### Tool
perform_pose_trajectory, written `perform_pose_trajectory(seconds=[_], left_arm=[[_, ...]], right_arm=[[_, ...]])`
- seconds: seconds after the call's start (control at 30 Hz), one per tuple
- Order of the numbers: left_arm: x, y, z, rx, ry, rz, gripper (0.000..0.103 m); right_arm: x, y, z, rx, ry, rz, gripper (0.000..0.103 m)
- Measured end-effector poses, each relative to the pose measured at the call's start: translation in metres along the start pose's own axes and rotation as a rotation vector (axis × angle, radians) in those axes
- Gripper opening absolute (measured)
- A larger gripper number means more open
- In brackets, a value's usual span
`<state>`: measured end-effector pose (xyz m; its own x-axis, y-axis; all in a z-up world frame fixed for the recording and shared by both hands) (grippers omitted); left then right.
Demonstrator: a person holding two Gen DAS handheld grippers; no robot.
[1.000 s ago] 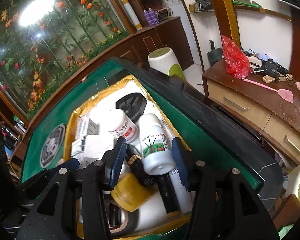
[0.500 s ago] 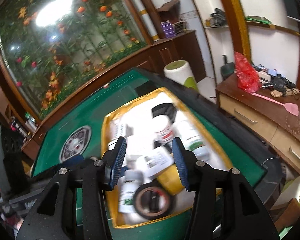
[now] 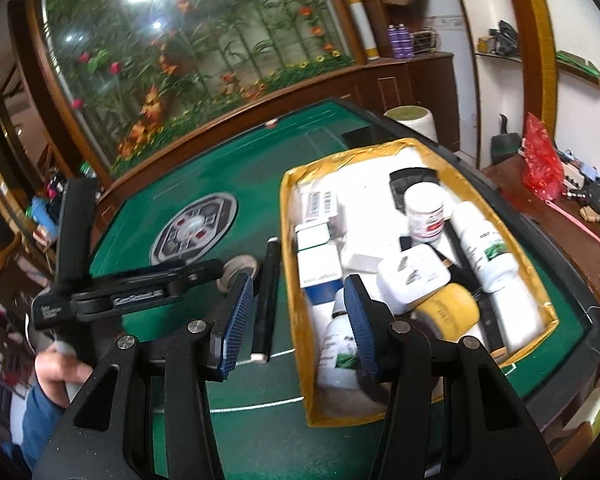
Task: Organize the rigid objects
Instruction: 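Grasp the brown tape roll with the left tool while the right grasps the black marker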
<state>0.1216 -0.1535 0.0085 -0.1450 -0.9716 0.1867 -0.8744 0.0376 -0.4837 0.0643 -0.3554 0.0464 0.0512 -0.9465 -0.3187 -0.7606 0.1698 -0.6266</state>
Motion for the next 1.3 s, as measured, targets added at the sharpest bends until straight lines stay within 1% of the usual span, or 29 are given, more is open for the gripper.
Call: perform_pose_trajectory(seconds=[0.13, 0.23, 0.33, 0.47, 0.57, 0.67, 0.73, 0.83, 0.9, 0.97, 1.03, 1.07, 1.1, 1.13, 1.3], left_arm=[[0.012, 0.004, 0.013, -0.024, -0.078, 0.08, 0.076], [0.007, 0.003, 0.023, -0.036, -0.113, 0.085, 0.076], [0.002, -0.002, 0.024, -0.019, -0.086, 0.071, 0.076], [0.0, -0.005, 0.026, 0.002, -0.066, 0.08, 0.076], [-0.002, -0.005, 0.026, 0.003, -0.051, 0.064, 0.076], [0.004, -0.002, 0.022, 0.0, -0.043, 0.105, 0.076], [0.01, 0.0, 0.022, 0.002, -0.08, 0.149, 0.076], [0.015, 0.003, 0.028, -0.019, -0.102, 0.182, 0.076], [0.012, 0.002, 0.033, -0.026, -0.128, 0.175, 0.076], [0.008, 0.001, 0.038, -0.042, -0.119, 0.15, 0.075], [0.006, -0.001, 0.039, -0.024, -0.136, 0.138, 0.074], [0.004, -0.001, 0.038, -0.021, -0.137, 0.131, 0.072], [0.002, -0.001, 0.036, -0.017, -0.144, 0.123, 0.064], [-0.002, -0.002, 0.034, -0.013, -0.151, 0.106, 0.058], [-0.029, -0.002, 0.028, -0.019, -0.209, 0.011, 0.058]], right_arm=[[-0.005, 0.008, 0.005, -0.018, -0.011, -0.032, 0.048], [-0.01, 0.011, 0.009, -0.027, -0.02, -0.052, 0.048], [-0.014, 0.013, 0.011, -0.03, -0.021, -0.07, 0.048], [-0.022, 0.015, 0.015, -0.048, -0.026, -0.094, 0.048], [-0.029, 0.017, 0.018, -0.057, -0.026, -0.116, 0.048], [-0.033, 0.019, 0.02, -0.064, -0.024, -0.127, 0.048], [-0.034, 0.019, 0.02, -0.064, -0.019, -0.129, 0.048], [-0.035, 0.018, 0.019, -0.064, -0.017, -0.128, 0.048], [-0.035, 0.018, 0.019, -0.064, -0.018, -0.129, 0.048], [-0.036, 0.019, 0.022, -0.071, -0.018, -0.129, 0.048], [-0.038, 0.021, 0.024, -0.079, -0.019, -0.131, 0.048], [-0.039, 0.022, 0.025, -0.083, -0.019, -0.135, 0.048], [-0.04, 0.022, 0.026, -0.085, -0.018, -0.139, 0.048], [-0.041, 0.023, 0.026, -0.087, -0.017, -0.142, 0.048], [-0.048, 0.028, 0.032, -0.111, -0.007, -0.156, 0.048]])
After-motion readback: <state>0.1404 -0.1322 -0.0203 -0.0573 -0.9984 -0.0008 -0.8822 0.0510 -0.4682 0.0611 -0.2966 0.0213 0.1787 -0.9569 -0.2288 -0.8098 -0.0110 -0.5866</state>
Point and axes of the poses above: each gripper's, at about its wrist camera, not at the fingertips, and z roughly the way its jaws point, x to its right, y to its underside, the point moved 4 cm from there along z, roughly the way its jaws point, and after that the axes turned 8 degrees about -x, right-handed, at the moved point
